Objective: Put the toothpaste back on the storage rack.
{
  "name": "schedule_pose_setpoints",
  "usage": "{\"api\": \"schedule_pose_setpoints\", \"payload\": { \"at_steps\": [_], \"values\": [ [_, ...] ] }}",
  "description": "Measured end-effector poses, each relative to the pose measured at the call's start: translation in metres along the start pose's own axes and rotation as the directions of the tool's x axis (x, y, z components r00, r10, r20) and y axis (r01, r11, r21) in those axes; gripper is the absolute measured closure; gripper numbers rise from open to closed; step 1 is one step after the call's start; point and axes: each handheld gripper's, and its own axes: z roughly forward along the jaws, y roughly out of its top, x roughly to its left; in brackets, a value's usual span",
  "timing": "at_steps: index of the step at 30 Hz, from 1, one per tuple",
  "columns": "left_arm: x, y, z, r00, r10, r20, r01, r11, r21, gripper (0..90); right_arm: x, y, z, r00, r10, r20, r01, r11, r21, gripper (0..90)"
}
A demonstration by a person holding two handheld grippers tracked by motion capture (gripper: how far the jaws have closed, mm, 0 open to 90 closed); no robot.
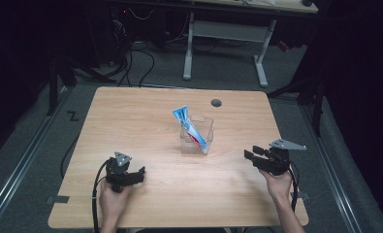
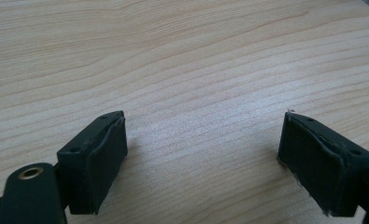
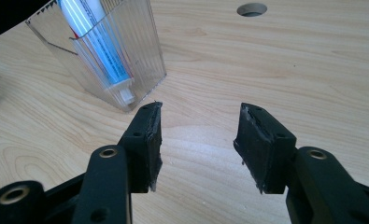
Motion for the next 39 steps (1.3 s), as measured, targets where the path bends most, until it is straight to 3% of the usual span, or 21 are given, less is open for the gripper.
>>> {"api": "schedule_pose_setpoints", "payload": {
  "at_steps": [12,39],
  "values": [
    [0.000,0.000,0.000,1.0000,0.000,0.000,0.000,1.0000,0.000,15.9,0.002,-0.012,0.009,1.0000,0.005,0.006,-0.005,1.000,0.026,49.7],
    [0.000,0.000,0.000,1.0000,0.000,0.000,0.000,1.0000,0.000,15.9,0.019,-0.030,0.044,0.9961,-0.081,0.035,0.077,0.991,0.105,48.9]
  ]
}}
